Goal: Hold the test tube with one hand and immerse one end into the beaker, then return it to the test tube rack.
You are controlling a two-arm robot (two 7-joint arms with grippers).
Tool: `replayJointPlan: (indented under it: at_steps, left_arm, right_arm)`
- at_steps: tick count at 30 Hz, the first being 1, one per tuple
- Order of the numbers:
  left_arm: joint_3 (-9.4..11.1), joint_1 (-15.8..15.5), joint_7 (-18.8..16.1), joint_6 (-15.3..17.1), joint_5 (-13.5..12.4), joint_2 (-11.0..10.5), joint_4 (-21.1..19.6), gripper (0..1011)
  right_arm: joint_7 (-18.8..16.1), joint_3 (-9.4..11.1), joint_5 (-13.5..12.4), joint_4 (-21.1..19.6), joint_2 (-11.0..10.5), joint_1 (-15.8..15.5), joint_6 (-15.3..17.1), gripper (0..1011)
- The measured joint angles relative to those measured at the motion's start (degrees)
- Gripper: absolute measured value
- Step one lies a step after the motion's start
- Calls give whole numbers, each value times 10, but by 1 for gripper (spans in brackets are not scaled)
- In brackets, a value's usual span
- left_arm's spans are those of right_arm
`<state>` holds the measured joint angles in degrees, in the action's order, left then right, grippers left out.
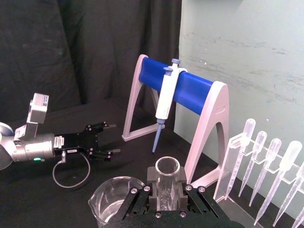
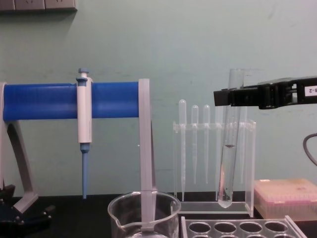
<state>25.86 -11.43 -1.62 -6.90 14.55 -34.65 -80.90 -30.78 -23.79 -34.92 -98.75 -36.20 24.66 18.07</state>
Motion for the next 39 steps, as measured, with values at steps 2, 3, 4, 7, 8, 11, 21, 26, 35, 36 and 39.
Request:
replayJointPlan:
  at_steps: [2,3,4,7,8,11,21,26,35,36,39]
  left_arm:
    - [0,0,0,0,0,0,0,1000]
    - [0,0,0,0,0,0,0,1000]
    - [0,0,0,0,0,0,0,1000]
    - [0,0,0,0,0,0,0,1000]
    - [0,0,0,0,0,0,0,1000]
    - [0,0,0,0,0,0,0,1000]
    - [0,0,0,0,0,0,0,1000]
    - [0,0,0,0,0,0,0,1000]
    - [0,0,0,0,0,0,0,1000]
    - [0,0,0,0,0,0,0,1000]
    - [0,0,0,0,0,0,0,1000]
  right_arm:
    - [0,0,0,0,0,0,0,226]
    - [0,0,0,0,0,0,0,226]
    - [0,0,0,0,0,0,0,226]
    - [0,0,0,0,0,0,0,226]
    - [0,0,0,0,0,0,0,226]
    - [0,0,0,0,0,0,0,226]
    - [-2,-7,-8,-6,-6,14,1,226]
    - [-3,-12,-24,-13,-2,30,8,226]
    - [-14,-47,-30,-8,21,79,19,226]
    - [-17,-56,-30,-3,27,88,20,226]
    - [-20,-71,-30,8,38,101,20,226]
